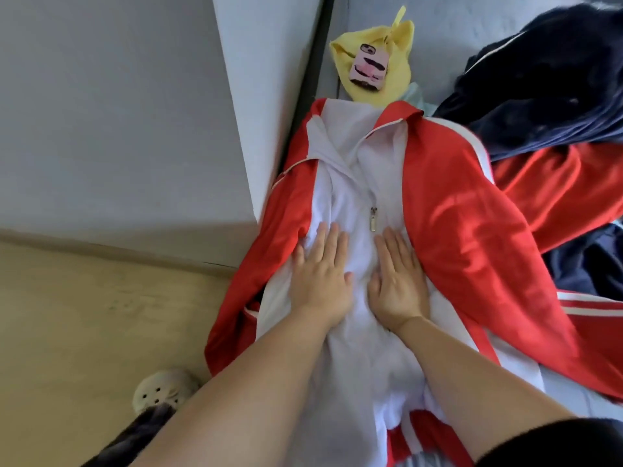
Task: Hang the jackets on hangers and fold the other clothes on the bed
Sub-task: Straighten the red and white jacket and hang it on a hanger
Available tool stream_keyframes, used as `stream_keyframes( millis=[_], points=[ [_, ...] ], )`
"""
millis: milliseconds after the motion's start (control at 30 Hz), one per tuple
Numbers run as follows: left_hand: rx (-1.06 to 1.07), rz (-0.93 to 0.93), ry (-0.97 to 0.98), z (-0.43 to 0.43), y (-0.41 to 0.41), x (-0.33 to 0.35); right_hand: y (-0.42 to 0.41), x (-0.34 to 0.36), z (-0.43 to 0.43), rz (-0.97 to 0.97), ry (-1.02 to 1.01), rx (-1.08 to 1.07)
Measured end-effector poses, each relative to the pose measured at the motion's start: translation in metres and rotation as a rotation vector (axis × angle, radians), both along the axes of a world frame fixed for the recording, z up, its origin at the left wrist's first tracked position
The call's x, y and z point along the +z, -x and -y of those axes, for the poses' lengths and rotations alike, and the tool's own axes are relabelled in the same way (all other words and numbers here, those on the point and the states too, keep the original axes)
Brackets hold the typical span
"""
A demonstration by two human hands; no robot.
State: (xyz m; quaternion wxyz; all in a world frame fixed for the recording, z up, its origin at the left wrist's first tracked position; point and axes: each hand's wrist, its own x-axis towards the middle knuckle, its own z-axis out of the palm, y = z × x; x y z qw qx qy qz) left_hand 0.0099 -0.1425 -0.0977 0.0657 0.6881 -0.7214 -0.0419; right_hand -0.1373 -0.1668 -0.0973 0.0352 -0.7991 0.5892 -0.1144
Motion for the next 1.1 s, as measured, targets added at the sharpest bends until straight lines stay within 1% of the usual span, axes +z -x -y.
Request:
stream_keyframes(
  millis=[233, 333, 433, 500, 567, 633, 667, 700, 767, 800, 833, 900, 933, 967, 1033, 1100],
  points=[
    [-0.009, -0.009, 0.002, -0.002, 0.002, 0.006, 0.003, -0.003, -0.001, 0.030, 0.049, 0.014],
    [0.056, -0.080, -0.073, -0.025, 0.014, 0.014, 0.005, -0.002, -0.004, 0.031, 0.022, 0.017],
    [0.098, -0.219, -0.234, -0.066, 0.033, 0.027, 0.007, 0.007, -0.007, 0.012, -0.077, 0.025],
    [0.091, -0.221, -0.285, -0.096, 0.041, 0.034, 0.009, 0.019, -0.009, 0.072, -0.206, 0.045],
    [0.081, -0.184, -0.267, -0.123, 0.042, 0.045, 0.015, 0.037, -0.020, 0.148, -0.338, 0.031],
    [0.062, -0.146, -0.164, -0.147, 0.040, 0.061, 0.025, 0.053, -0.041, 0.235, -0.419, 0.022],
    [0.037, -0.137, -0.067, -0.158, 0.040, 0.070, 0.031, 0.060, -0.057, 0.295, -0.401, 0.031],
    [0.001, -0.155, 0.058, -0.168, 0.040, 0.082, 0.038, 0.067, -0.075, 0.358, -0.318, 0.047],
    [-0.116, -0.248, 0.229, -0.185, 0.044, 0.101, 0.053, 0.083, -0.116, 0.469, -0.003, 0.101],
    [-0.178, -0.277, 0.251, -0.192, 0.048, 0.108, 0.061, 0.089, -0.138, 0.503, 0.126, 0.157],
    [-0.234, -0.277, 0.185, -0.199, 0.054, 0.111, 0.067, 0.092, -0.159, 0.495, 0.181, 0.231],
    [-0.273, -0.160, -0.026, -0.210, 0.066, 0.106, 0.076, 0.089, -0.193, 0.335, 0.197, 0.397],
    [-0.242, -0.105, -0.096, -0.214, 0.068, 0.100, 0.081, 0.081, -0.200, 0.208, 0.203, 0.460],
    [-0.207, -0.055, -0.148, -0.218, 0.069, 0.094, 0.086, 0.073, -0.202, 0.066, 0.152, 0.475],
    [-0.170, 0.076, -0.222, -0.222, 0.066, 0.079, 0.094, 0.062, -0.195, -0.210, -0.055, 0.343],
    [-0.126, 0.177, -0.227, -0.224, 0.065, 0.068, 0.099, 0.052, -0.185, -0.306, -0.151, 0.240]
  ],
)
